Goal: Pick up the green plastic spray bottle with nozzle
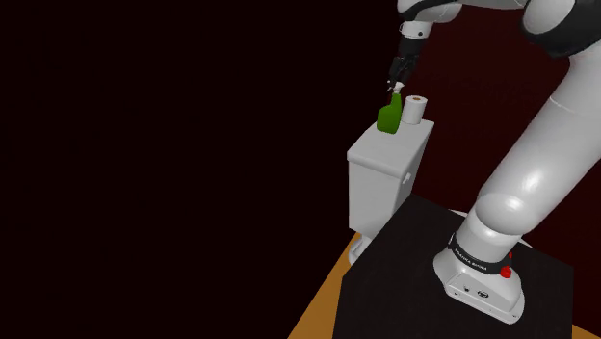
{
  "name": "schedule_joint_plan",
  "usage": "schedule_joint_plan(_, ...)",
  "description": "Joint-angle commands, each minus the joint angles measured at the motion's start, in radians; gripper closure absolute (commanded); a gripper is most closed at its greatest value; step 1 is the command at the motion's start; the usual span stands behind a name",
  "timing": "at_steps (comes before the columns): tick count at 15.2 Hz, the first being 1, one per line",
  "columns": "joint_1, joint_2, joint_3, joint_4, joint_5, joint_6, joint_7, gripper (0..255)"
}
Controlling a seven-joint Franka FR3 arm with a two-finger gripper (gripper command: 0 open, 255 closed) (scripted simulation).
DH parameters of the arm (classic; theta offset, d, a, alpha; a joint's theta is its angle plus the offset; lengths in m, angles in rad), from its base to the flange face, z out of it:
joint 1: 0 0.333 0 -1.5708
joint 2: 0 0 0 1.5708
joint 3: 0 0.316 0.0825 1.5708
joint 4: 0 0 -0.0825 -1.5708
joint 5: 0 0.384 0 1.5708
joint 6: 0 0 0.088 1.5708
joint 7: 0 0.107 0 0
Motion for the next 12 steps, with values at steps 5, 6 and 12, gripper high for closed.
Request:
schedule_joint_plan(5, -0.091, 0.272, -0.072, 0.262, 0.167, -0.066, -0.190, 0)
schedule_joint_plan(6, -0.116, 0.321, -0.076, 0.313, 0.196, -0.083, -0.217, 0)
schedule_joint_plan(12, -0.194, 0.453, -0.068, 0.426, 0.272, -0.097, -0.281, 0)
